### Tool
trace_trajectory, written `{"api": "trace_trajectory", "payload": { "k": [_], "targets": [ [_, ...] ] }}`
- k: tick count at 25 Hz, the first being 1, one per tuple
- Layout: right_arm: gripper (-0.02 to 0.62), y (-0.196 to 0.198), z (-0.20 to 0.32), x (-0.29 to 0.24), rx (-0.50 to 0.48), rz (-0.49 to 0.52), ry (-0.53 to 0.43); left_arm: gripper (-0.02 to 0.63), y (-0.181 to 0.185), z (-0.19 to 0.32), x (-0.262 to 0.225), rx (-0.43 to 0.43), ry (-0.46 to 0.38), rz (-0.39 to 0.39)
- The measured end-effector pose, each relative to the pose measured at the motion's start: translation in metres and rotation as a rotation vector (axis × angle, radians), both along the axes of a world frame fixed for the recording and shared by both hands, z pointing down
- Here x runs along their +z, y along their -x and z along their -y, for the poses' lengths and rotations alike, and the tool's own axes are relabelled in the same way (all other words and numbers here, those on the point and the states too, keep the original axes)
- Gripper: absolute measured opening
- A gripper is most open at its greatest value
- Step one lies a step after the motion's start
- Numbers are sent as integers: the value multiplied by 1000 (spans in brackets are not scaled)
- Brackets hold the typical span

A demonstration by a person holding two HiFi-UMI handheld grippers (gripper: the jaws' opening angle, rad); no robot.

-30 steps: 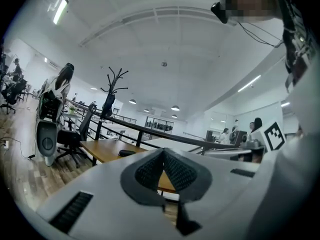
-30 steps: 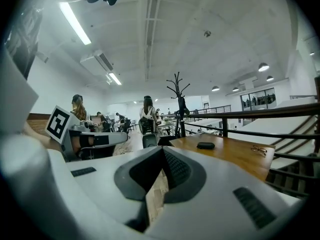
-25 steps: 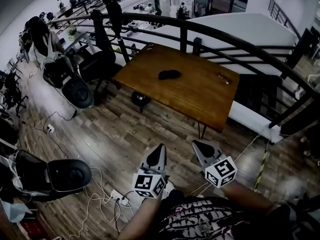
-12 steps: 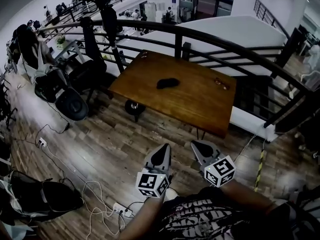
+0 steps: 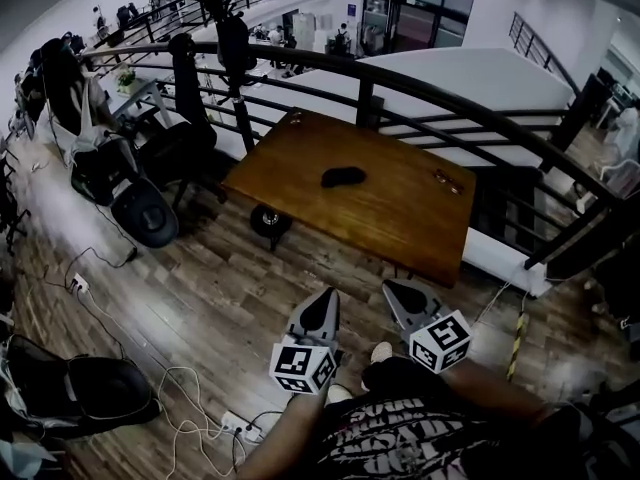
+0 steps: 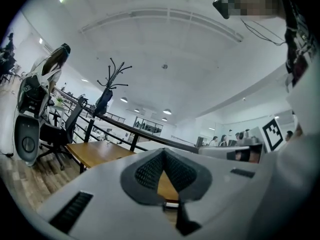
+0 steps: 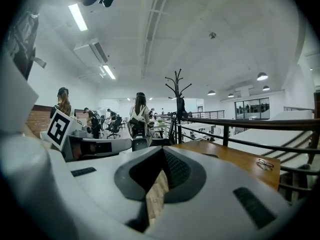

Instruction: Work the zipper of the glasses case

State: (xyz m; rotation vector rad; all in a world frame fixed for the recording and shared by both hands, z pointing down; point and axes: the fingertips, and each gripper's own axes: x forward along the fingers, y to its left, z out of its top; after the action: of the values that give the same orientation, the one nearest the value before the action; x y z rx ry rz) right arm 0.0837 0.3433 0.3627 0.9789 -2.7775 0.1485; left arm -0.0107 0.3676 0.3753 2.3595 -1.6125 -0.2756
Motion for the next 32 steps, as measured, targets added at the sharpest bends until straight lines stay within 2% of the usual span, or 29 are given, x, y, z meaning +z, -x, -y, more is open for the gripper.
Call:
{"api": "trace_trajectory", "payload": {
  "k": [12, 18, 22, 32],
  "targets": [
    [-8, 22, 45, 18, -34, 49, 34, 7, 26, 31, 20, -49, 59, 46],
    [-8, 43, 124, 50, -41, 61, 88, 8, 51, 104, 45, -84, 100, 49],
    [-8, 28, 147, 64, -45, 48, 134, 7, 37, 126, 58, -88, 149, 40],
    [-8, -23, 224, 61, 16, 51, 149, 8, -12, 207, 63, -31, 185, 43]
  ]
}}
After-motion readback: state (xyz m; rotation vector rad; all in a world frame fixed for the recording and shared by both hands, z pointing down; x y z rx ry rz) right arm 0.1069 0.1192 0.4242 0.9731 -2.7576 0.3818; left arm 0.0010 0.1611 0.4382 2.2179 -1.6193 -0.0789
